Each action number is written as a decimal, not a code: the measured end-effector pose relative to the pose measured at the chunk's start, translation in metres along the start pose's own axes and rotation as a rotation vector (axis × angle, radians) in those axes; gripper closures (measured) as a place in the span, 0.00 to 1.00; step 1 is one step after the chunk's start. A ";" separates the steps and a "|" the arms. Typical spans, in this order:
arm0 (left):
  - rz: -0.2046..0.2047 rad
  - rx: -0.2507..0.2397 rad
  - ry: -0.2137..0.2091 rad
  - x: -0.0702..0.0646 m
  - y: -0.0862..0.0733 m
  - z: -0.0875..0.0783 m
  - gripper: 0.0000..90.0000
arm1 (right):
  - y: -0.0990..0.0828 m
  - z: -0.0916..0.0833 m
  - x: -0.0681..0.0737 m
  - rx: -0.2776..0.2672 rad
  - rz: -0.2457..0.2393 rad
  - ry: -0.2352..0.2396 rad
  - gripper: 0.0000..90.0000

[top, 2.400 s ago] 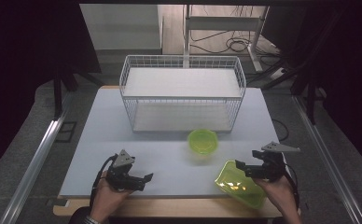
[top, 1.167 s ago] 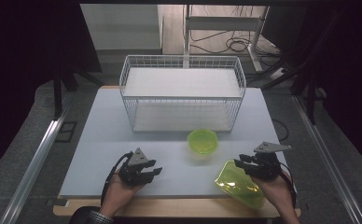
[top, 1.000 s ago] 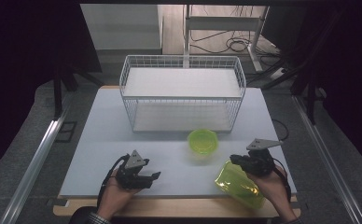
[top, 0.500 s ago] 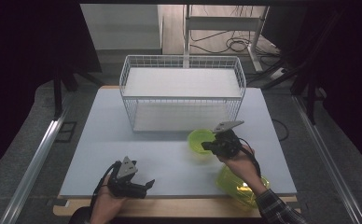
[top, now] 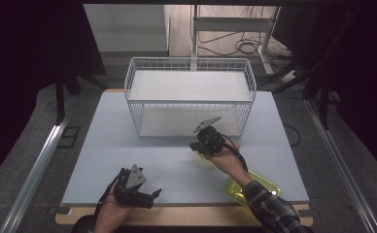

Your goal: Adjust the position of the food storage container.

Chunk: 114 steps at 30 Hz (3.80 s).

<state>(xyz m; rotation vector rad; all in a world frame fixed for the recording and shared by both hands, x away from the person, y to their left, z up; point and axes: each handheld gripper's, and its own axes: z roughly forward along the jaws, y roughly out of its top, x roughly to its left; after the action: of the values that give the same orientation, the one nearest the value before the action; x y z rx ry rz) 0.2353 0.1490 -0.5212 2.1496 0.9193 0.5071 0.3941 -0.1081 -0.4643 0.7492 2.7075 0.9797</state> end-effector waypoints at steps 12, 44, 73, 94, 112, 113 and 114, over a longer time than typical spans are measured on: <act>0.012 0.014 0.007 -0.002 0.000 0.001 0.06 | -0.009 0.002 -0.017 0.034 0.041 -0.044 0.99; 0.028 0.025 0.014 -0.005 0.001 0.003 0.06 | -0.099 -0.086 -0.076 0.008 0.207 -0.170 0.99; 0.047 0.037 0.020 -0.007 0.003 0.006 0.07 | -0.231 -0.198 0.024 -0.047 0.267 -0.202 0.98; 0.027 0.054 0.021 -0.008 0.004 0.008 0.06 | -0.237 -0.176 0.018 -0.106 0.324 -0.205 0.99; 0.015 0.076 0.023 -0.008 0.005 0.008 0.11 | -0.179 -0.121 0.008 -0.117 0.252 -0.102 0.99; 0.010 0.077 0.023 -0.008 0.005 0.008 0.12 | -0.176 -0.118 0.007 -0.116 0.248 -0.094 0.99; 0.010 0.077 0.023 -0.008 0.005 0.008 0.12 | -0.172 -0.114 0.007 -0.116 0.245 -0.087 0.99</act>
<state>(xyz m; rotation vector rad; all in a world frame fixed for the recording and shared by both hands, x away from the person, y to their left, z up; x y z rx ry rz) 0.2368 0.1371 -0.5232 2.2230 0.9551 0.5099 0.2832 -0.2808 -0.4857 1.0921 2.5022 1.1152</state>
